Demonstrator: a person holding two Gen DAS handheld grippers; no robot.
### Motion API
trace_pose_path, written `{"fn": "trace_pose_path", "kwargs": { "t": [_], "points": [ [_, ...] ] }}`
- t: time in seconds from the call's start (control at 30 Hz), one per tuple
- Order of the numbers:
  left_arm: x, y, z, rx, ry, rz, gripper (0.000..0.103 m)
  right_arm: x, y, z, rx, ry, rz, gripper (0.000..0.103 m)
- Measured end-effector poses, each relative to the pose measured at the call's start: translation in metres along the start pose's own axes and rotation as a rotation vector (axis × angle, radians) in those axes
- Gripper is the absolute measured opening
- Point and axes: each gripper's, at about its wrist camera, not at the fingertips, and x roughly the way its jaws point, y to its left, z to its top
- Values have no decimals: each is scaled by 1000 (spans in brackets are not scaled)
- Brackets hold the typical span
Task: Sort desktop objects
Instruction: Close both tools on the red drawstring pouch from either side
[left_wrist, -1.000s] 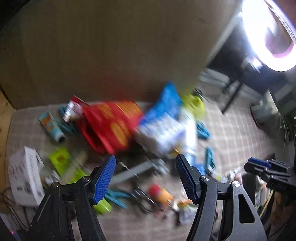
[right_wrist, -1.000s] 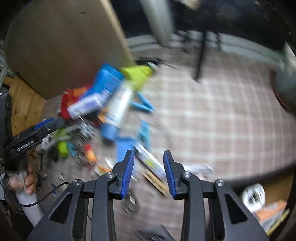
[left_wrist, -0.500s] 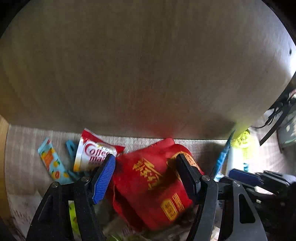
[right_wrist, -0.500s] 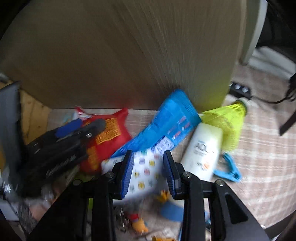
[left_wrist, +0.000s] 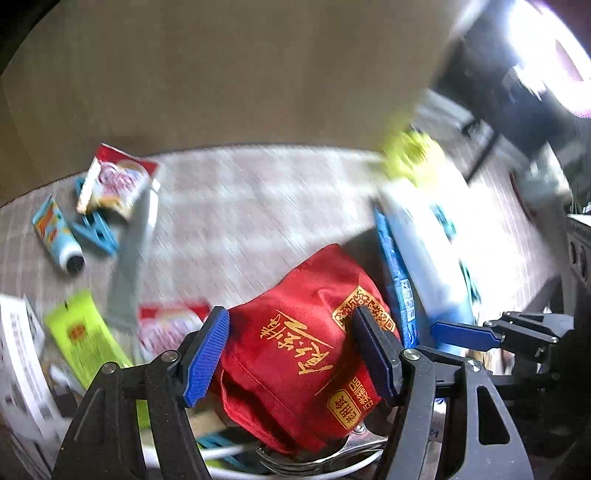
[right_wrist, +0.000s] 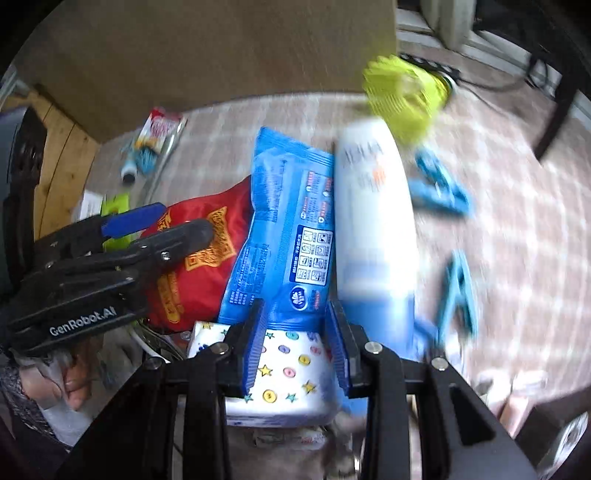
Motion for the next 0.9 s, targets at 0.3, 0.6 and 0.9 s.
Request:
{"fn": "trace_pose_path", "kwargs": {
  "t": [0.3, 0.6, 0.9],
  "points": [
    [-14, -44, -71, -42, 16, -81, 65, -3, -36, -78, -25, 96, -75, 33],
    [-57, -18, -79, -162, -49, -97, 47, -49, -30, -63, -15, -37, -13, 33],
    [-39, -47, -116, -128, 25, -191, 42, -21, 24, -13, -15, -41, 157, 33]
  ]
}}
